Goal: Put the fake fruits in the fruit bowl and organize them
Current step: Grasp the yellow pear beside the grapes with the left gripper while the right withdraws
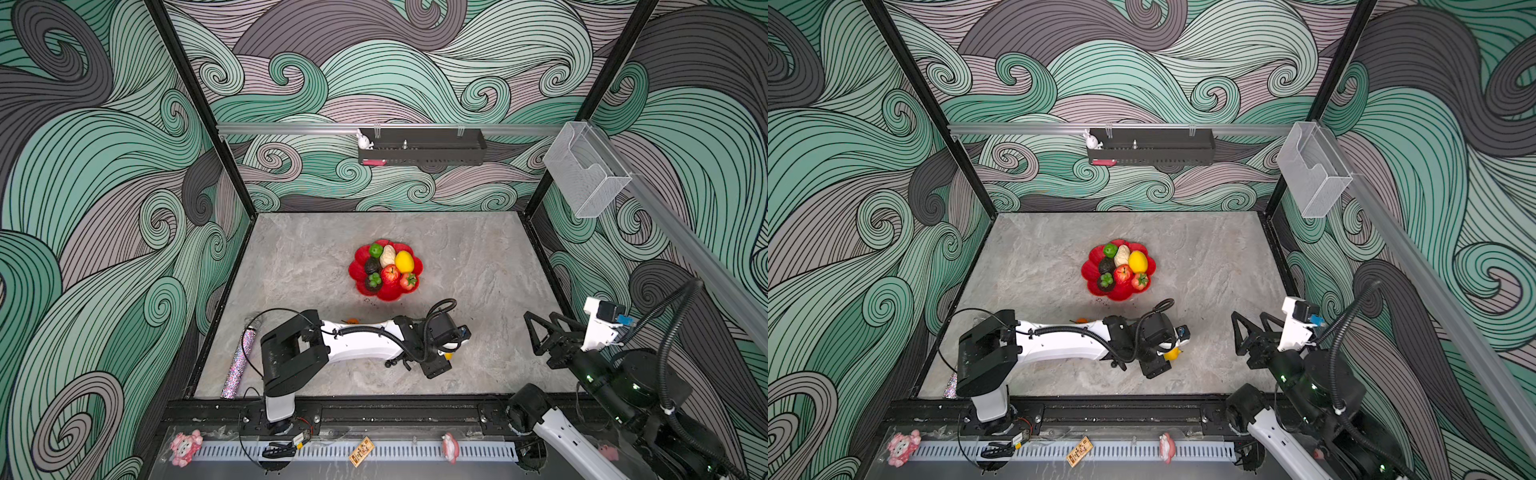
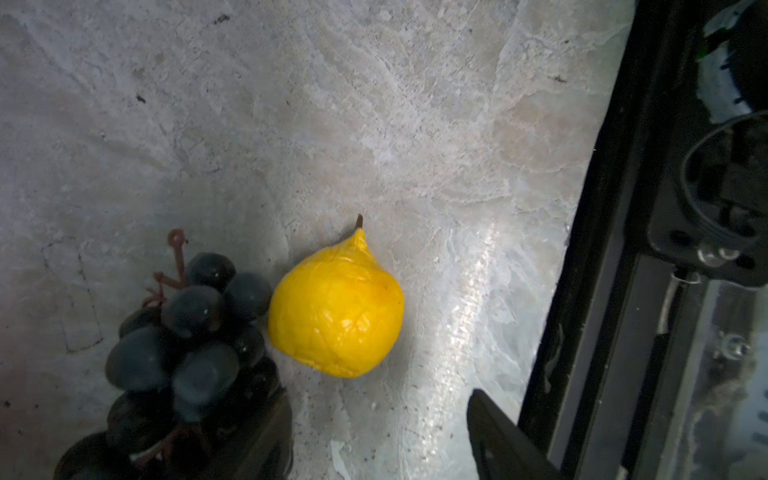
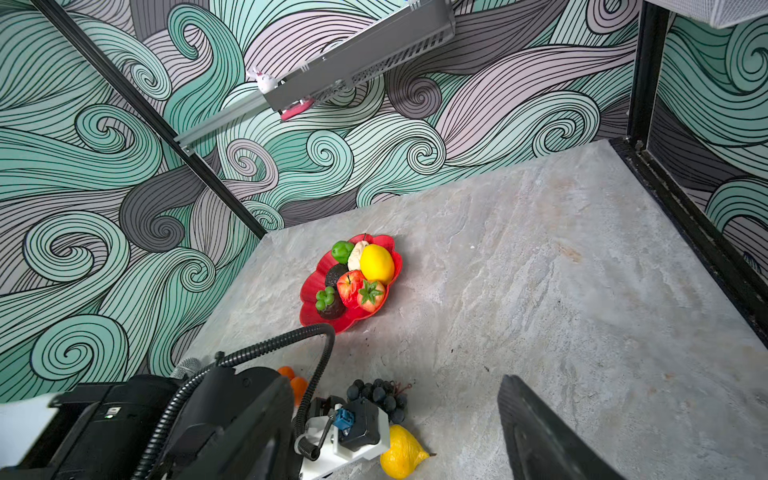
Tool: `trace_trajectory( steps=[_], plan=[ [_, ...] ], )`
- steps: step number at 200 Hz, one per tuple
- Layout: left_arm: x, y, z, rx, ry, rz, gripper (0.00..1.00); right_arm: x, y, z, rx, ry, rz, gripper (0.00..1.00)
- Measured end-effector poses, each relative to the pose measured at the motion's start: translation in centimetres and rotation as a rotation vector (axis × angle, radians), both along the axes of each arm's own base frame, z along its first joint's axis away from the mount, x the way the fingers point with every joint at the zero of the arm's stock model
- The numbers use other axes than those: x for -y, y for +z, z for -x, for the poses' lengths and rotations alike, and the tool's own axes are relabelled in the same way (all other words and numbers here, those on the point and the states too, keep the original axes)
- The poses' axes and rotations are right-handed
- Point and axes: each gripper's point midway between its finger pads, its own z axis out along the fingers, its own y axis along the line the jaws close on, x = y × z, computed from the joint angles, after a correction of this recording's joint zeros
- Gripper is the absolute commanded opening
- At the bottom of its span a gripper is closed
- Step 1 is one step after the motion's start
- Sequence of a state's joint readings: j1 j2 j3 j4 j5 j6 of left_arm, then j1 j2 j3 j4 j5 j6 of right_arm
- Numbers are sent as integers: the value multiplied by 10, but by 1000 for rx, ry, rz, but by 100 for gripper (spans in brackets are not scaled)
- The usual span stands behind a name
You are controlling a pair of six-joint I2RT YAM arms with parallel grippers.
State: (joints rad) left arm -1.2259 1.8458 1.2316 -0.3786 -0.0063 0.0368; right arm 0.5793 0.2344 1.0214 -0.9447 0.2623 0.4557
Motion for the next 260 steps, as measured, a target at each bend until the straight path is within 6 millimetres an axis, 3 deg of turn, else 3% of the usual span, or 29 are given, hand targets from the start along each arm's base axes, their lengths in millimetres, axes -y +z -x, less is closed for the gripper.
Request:
trace_trajectory(
  steps=[60, 119, 147, 165, 230, 260],
  plan=[
    [15, -16, -16, 65, -27, -50, 75, 0, -9, 1, -21, 3, 17, 79],
    [21, -19, -20, 79, -34, -60, 80, -4, -20, -1, -52, 15, 26, 79],
    [29, -30, -21, 71, -52, -75, 82, -6, -23, -1, -62, 21, 20, 79],
    [28, -38, -19, 58, -63, -92, 78, -6, -24, -1, -67, 23, 17, 79],
    [27, -40, -13, 25, -81, -83, 58, -9, -31, -2, -90, 28, 14, 80],
    [22, -40, -12, 18, -68, -77, 53, -11, -35, -3, -103, 29, 11, 80]
  ],
)
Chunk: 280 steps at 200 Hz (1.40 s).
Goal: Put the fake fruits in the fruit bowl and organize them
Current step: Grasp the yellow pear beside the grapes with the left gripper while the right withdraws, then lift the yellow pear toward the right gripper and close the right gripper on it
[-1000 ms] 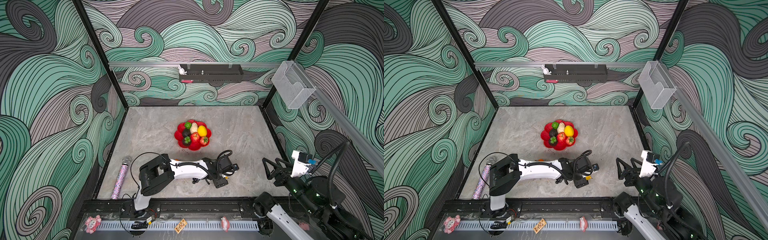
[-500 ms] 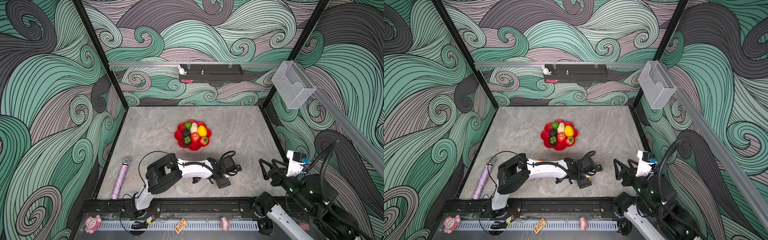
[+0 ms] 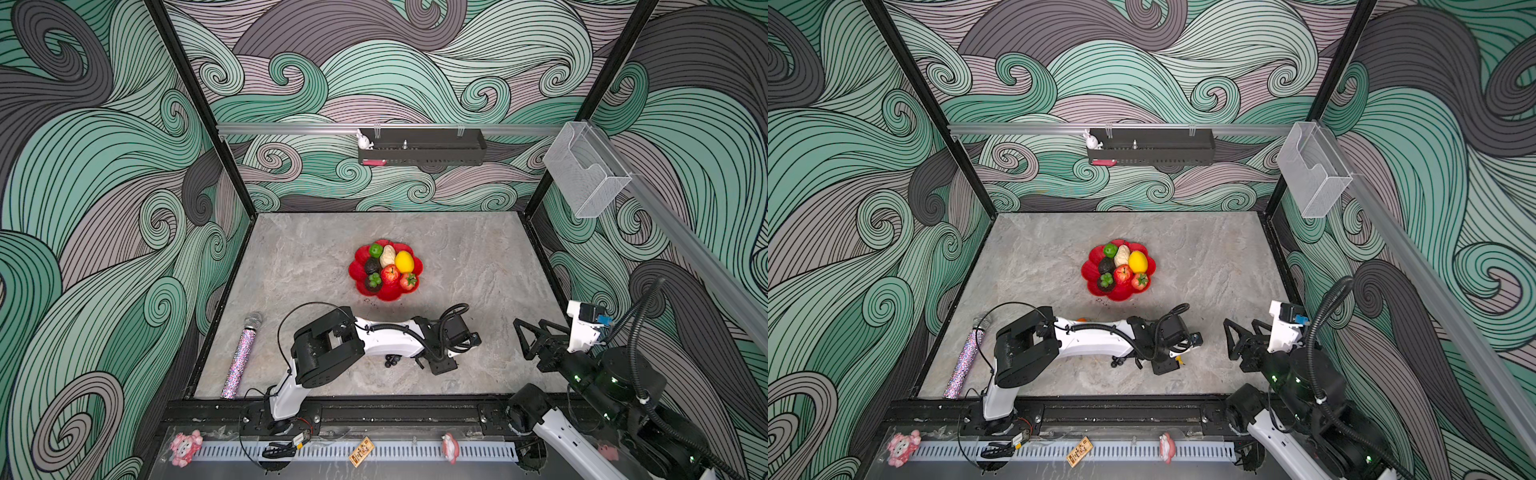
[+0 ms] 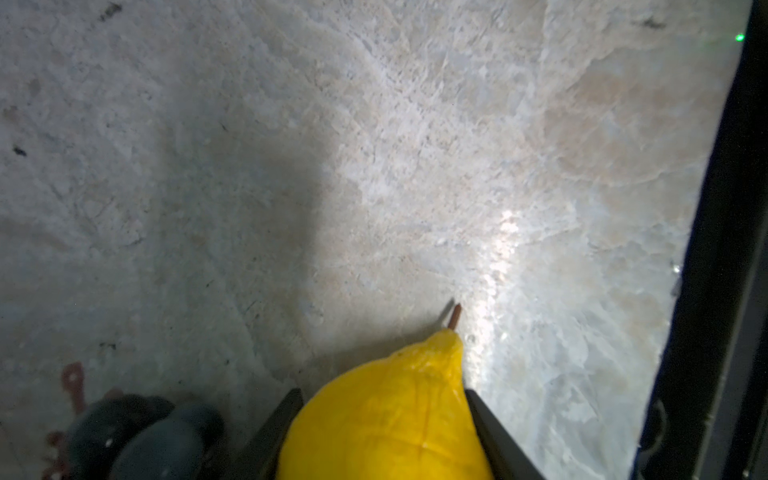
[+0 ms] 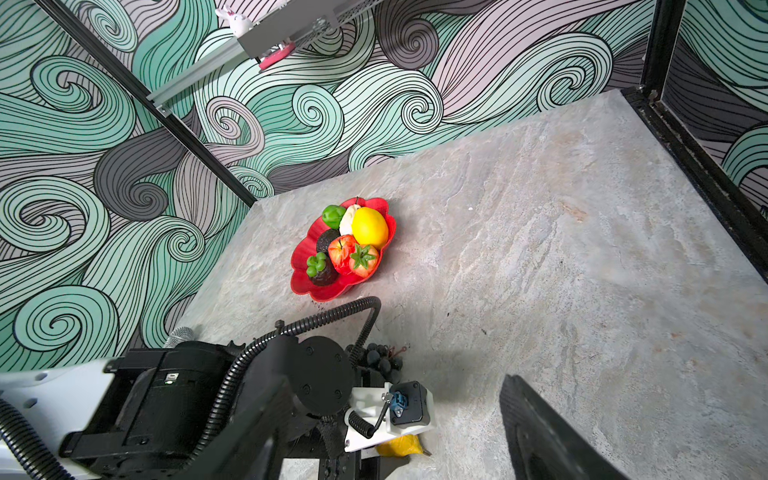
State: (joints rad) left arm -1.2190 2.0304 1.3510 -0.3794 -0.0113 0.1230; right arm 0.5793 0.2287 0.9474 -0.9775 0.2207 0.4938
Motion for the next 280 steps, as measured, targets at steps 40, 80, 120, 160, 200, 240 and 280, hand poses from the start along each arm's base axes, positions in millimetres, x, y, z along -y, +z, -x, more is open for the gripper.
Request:
trace_trajectory(
  steps=[40, 80, 120, 160, 200, 240, 280],
  plan=[
    [-9, 11, 2, 1, 31, 32, 54, -1, -3, -1, -11, 0, -1, 79],
    [-25, 66, -9, 23, 127, 193, 54, -7, -15, -5, -54, 8, 1, 79],
    [-57, 136, -31, 66, 263, 438, 54, -27, -35, -11, -143, 65, -28, 88],
    [-92, 157, -44, 83, 373, 572, 54, -89, -65, -24, -323, 257, -143, 93],
    [-101, 156, -43, 76, 398, 629, 54, -131, -90, -32, -474, 348, -274, 95],
    [-94, 159, -39, 52, 370, 696, 54, -168, -88, -32, -512, 434, -373, 95],
    [-86, 166, -33, 35, 325, 756, 53, -190, -90, -30, -550, 460, -405, 92]
  ],
)
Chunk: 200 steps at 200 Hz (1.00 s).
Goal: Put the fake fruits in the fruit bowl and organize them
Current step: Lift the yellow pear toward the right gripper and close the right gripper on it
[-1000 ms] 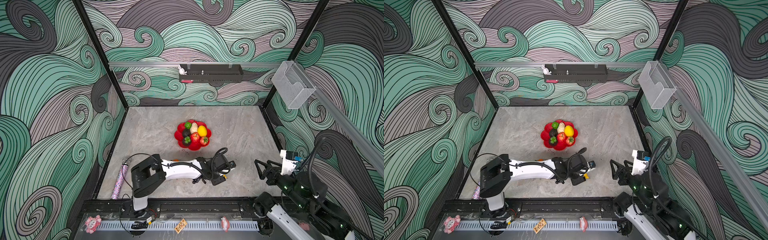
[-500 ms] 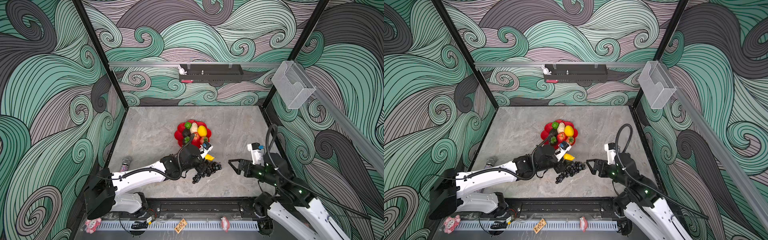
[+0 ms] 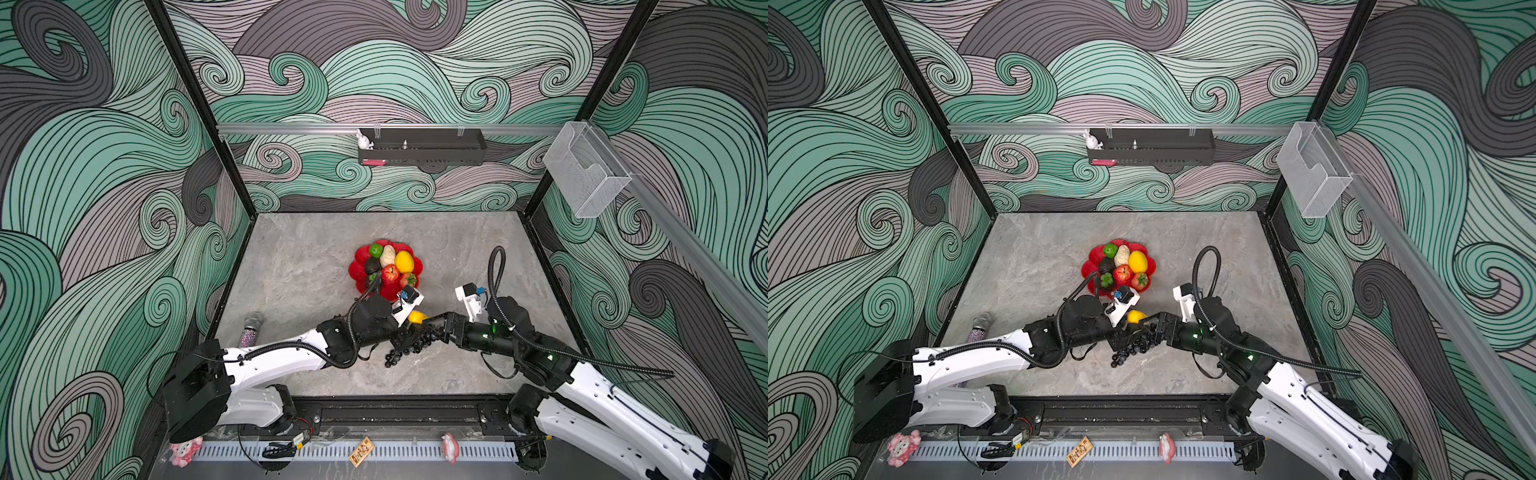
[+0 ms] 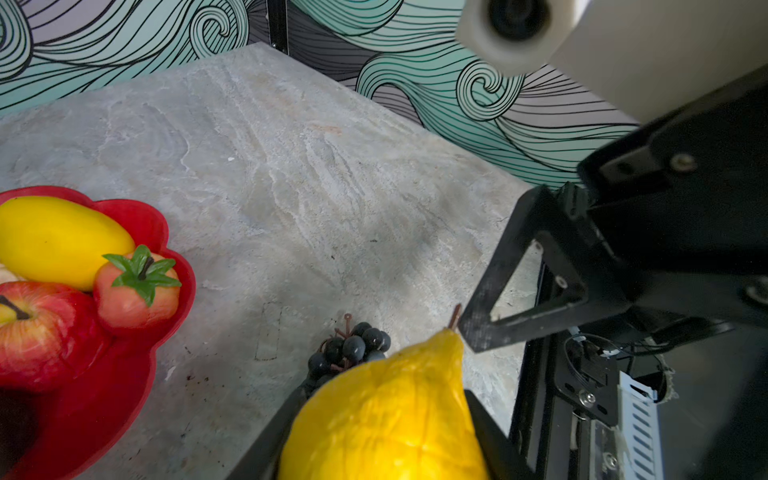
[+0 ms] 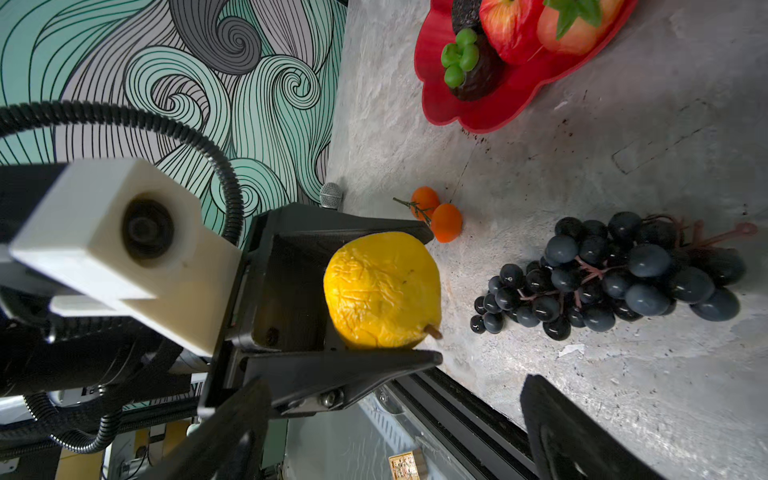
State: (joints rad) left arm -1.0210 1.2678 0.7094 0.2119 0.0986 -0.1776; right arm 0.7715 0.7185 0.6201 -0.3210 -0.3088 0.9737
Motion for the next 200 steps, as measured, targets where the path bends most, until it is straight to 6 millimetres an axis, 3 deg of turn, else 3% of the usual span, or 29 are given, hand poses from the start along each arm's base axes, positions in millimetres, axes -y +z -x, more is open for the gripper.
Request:
trace_trajectory(
  steps=[117, 200],
  plan=[
    [10, 13, 10, 33, -80, 83, 53, -18, -5, -11, -75, -53, -96, 78],
    [13, 18, 13, 55, -109, 91, 55, -27, 1, -14, -79, -43, -144, 53]
  ],
)
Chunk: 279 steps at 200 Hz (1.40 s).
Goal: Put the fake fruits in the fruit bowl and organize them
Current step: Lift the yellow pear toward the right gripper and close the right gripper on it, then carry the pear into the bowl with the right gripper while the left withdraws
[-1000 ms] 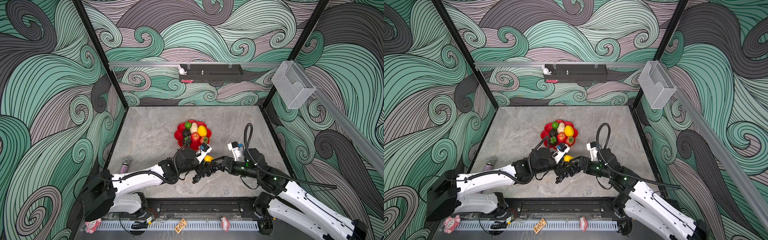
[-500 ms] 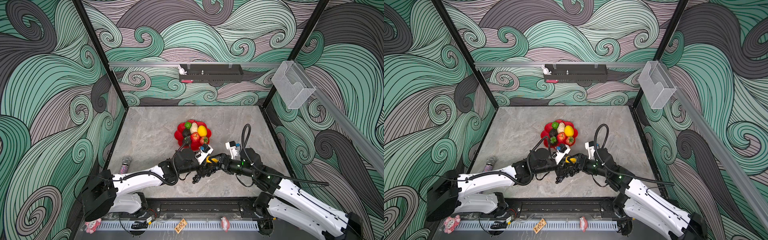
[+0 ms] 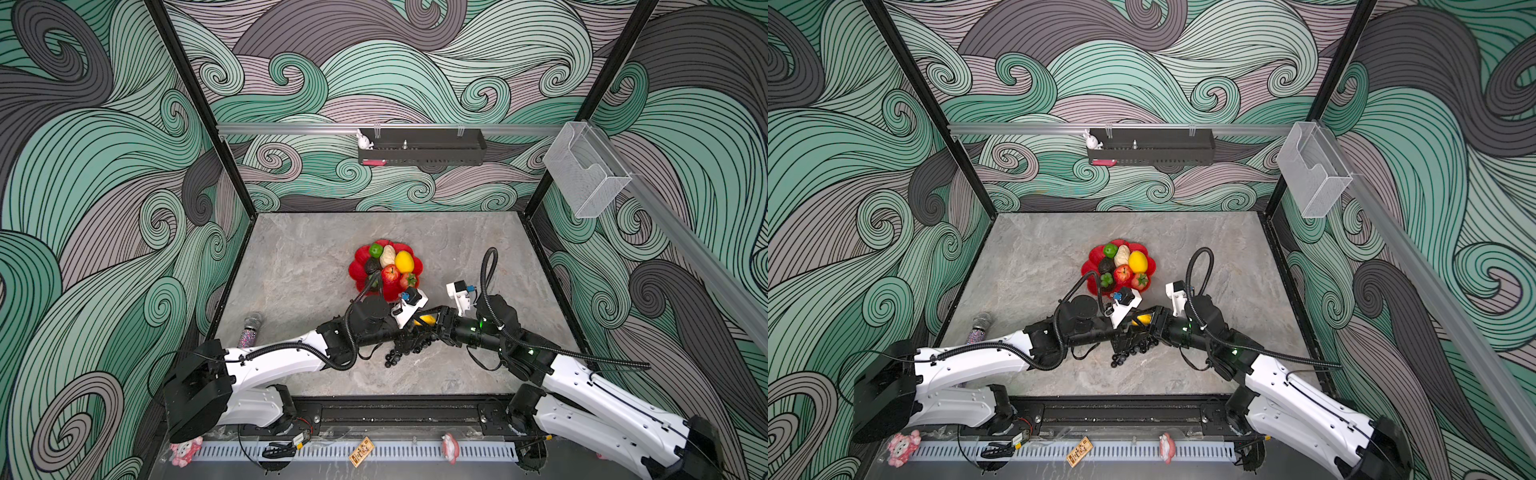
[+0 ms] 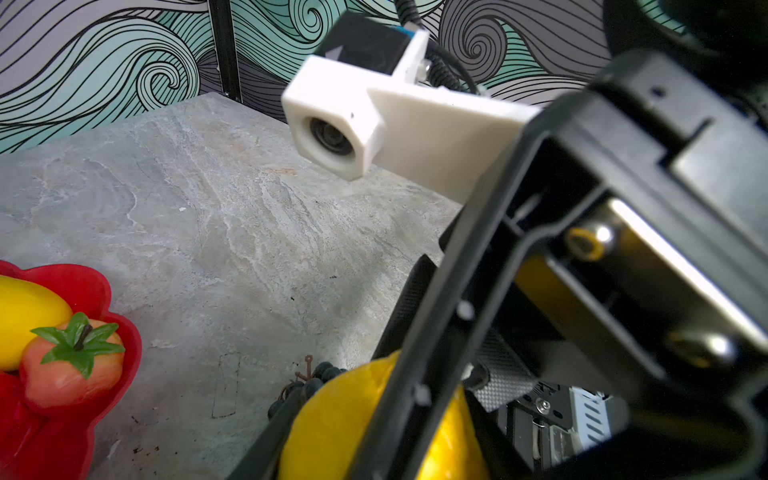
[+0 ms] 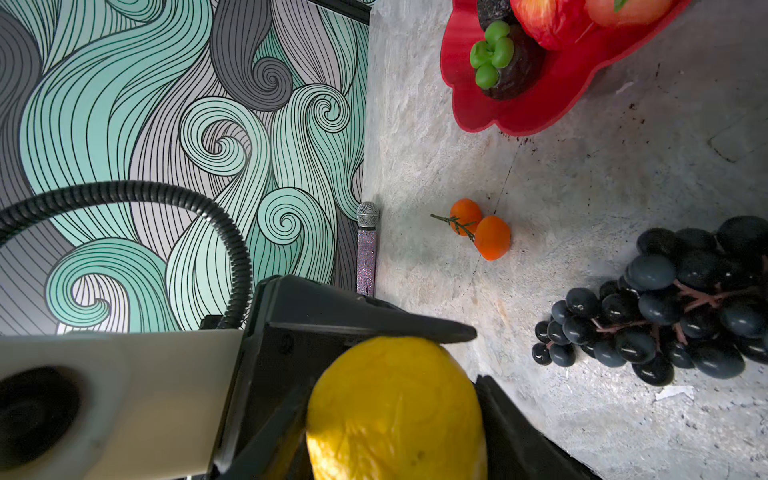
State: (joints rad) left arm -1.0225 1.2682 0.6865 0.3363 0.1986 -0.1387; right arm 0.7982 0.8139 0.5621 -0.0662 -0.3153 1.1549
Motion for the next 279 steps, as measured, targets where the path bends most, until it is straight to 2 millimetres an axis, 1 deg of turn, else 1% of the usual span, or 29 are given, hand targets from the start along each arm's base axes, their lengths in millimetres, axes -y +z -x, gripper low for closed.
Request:
trace_trajectory(
  steps=[14, 31, 59, 74, 92, 107, 121, 148, 169, 191, 211, 237, 258, 279],
  plan=[
    [0, 0, 0, 1, 0, 0, 59, 0, 0, 0, 3, 1, 3, 50],
    [0, 0, -1, 5, 2, -5, 64, 1, 0, 0, 13, 5, 17, 49],
    [-6, -1, -3, 15, 25, -24, 79, 4, 5, -2, 51, 4, 62, 49],
    [-14, 7, -6, 30, 64, -22, 84, 6, 10, -5, 81, 3, 91, 49],
    [-29, 23, -9, 60, 125, -10, 87, 6, 16, -11, 124, 5, 141, 48],
    [-48, 37, -11, 87, 190, 3, 87, 5, 19, -20, 155, 11, 199, 48],
    [-74, 50, -17, 93, 302, 10, 87, 1, 19, -32, 180, 19, 262, 47],
    [-135, 69, -18, 69, 510, 28, 87, -8, 11, -57, 222, 42, 395, 48],
    [-180, 84, -13, 63, 640, 54, 87, -21, 2, -77, 249, 74, 488, 48],
    [-218, 101, -8, 64, 747, 65, 87, -40, -12, -102, 267, 115, 570, 48],
    [-243, 109, -4, 67, 817, 51, 87, -59, -28, -125, 273, 153, 633, 48],
    [-273, 112, 2, 83, 886, 23, 87, -82, -48, -151, 271, 198, 700, 48],
    [-291, 110, 7, 96, 927, 3, 87, -100, -61, -169, 279, 228, 736, 49],
    [-304, 106, 10, 101, 952, -8, 87, -115, -73, -186, 284, 253, 770, 49]
  ],
)
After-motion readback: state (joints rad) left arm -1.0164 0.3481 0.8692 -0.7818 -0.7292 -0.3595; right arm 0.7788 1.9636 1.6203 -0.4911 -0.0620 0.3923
